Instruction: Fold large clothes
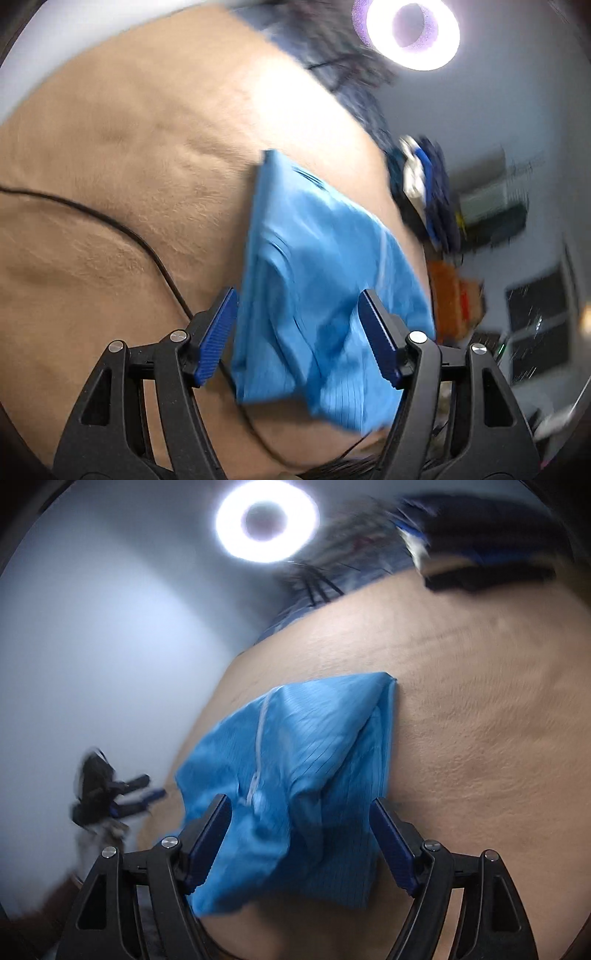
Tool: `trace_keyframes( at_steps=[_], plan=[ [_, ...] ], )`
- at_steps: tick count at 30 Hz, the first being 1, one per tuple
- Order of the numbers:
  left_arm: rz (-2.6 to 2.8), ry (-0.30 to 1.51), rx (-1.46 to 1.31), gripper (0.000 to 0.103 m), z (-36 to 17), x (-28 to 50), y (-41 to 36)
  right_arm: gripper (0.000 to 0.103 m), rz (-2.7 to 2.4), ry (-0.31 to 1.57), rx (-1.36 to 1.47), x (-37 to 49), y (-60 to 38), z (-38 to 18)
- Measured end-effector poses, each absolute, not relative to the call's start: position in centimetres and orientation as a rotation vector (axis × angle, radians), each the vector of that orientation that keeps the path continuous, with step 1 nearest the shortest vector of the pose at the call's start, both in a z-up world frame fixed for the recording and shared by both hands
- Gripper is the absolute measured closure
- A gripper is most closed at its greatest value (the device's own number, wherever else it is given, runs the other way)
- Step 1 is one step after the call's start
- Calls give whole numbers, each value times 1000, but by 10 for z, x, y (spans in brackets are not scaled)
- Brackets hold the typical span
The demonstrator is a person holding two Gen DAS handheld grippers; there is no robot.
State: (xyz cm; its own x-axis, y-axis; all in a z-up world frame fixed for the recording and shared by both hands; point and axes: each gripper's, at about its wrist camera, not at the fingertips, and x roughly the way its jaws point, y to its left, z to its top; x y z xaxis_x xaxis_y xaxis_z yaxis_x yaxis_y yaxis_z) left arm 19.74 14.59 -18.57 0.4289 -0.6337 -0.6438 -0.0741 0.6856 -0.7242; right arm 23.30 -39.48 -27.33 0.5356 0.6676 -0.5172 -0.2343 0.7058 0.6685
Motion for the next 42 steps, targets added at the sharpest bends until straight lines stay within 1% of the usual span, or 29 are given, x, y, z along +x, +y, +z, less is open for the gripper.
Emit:
trace_keyframes(
  at_steps=[1, 2, 3, 5, 6, 7, 9, 10, 11, 12, 15, 16, 18, 21, 22, 23, 24, 25, 26, 27, 28, 30, 31, 32, 35, 37, 40, 42],
  plan=[
    [-401, 1113, -779, 34, -193, 204, 145, 23, 593, 855, 646, 242, -399, -280],
    [-412, 1131, -791, 36, -199, 210, 142, 23, 608, 860, 706, 247, -401, -286],
    [-432, 1144, -795, 41, -203, 215, 138, 23, 625, 866, 758, 253, -404, -292],
    [-432, 1170, -761, 83, -208, 219, 131, 24, 637, 885, 824, 264, -404, -303],
    [-440, 1178, -742, 92, -209, 221, 128, 30, 648, 896, 843, 270, -402, -308],
    [-446, 1178, -706, 99, -207, 222, 122, 37, 658, 913, 852, 275, -399, -312],
    [-447, 1165, -627, 101, -200, 220, 115, 84, 696, 945, 871, 277, -391, -316],
    [-452, 1148, -586, 102, -193, 217, 113, 87, 703, 962, 870, 278, -387, -317],
    [-458, 1142, -576, 102, -190, 214, 114, 95, 686, 969, 850, 276, -385, -312],
    [-462, 1138, -585, 102, -188, 210, 118, 100, 695, 965, 842, 274, -385, -308],
    [-417, 1142, -539, 102, -196, 203, 126, 103, 724, 952, 805, 262, -389, -299],
    [-393, 1175, -511, 102, -208, 203, 125, 103, 706, 959, 763, 260, -388, -301],
    [-371, 1210, -504, 102, -226, 201, 123, 103, 612, 1033, 659, 264, -383, -315],
    [-353, 1200, -456, 102, -221, 194, 123, 102, 562, 1074, 582, 263, -375, -323],
    [-349, 1188, -437, 102, -213, 190, 126, 99, 560, 1068, 560, 260, -373, -318],
    [-347, 1166, -422, 102, -204, 187, 130, 94, 560, 1066, 518, 257, -372, -309],
    [-345, 1140, -402, 102, -192, 182, 132, 84, 551, 1070, 457, 255, -370, -297],
    [-346, 1109, -376, 102, -180, 179, 133, 79, 547, 1054, 409, 252, -370, -284],
    [-349, 1080, -354, 102, -168, 176, 133, 72, 543, 1021, 374, 247, -371, -269],
    [-357, 1039, -322, 102, -153, 176, 129, 70, 533, 987, 346, 245, -373, -255],
    [-364, 1006, -299, 102, -142, 179, 122, 69, 527, 951, 316, 243, -373, -242],
    [-381, 965, -270, 95, -127, 189, 107, 67, 535, 889, 278, 249, -369, -224],
    [-397, 944, -251, 86, -120, 197, 93, 67, 535, 851, 254, 256, -362, -214],
    [-405, 933, -240, 83, -117, 206, 81, 67, 531, 821, 234, 264, -356, -210],
    [-433, 933, -194, 83, -118, 230, 52, 67, 544, 762, 189, 287, -338, -203],
    [-447, 945, -182, 83, -125, 244, 36, 69, 566, 786, 181, 310, -323, -206],
    [-457, 974, -132, 83, -144, 263, 16, 74, 606, 809, 120, 332, -295, -215],
    [-452, 1018, -83, 83, -164, 274, 7, 76, 622, 830, 65, 341, -280, -227]
  ],
)
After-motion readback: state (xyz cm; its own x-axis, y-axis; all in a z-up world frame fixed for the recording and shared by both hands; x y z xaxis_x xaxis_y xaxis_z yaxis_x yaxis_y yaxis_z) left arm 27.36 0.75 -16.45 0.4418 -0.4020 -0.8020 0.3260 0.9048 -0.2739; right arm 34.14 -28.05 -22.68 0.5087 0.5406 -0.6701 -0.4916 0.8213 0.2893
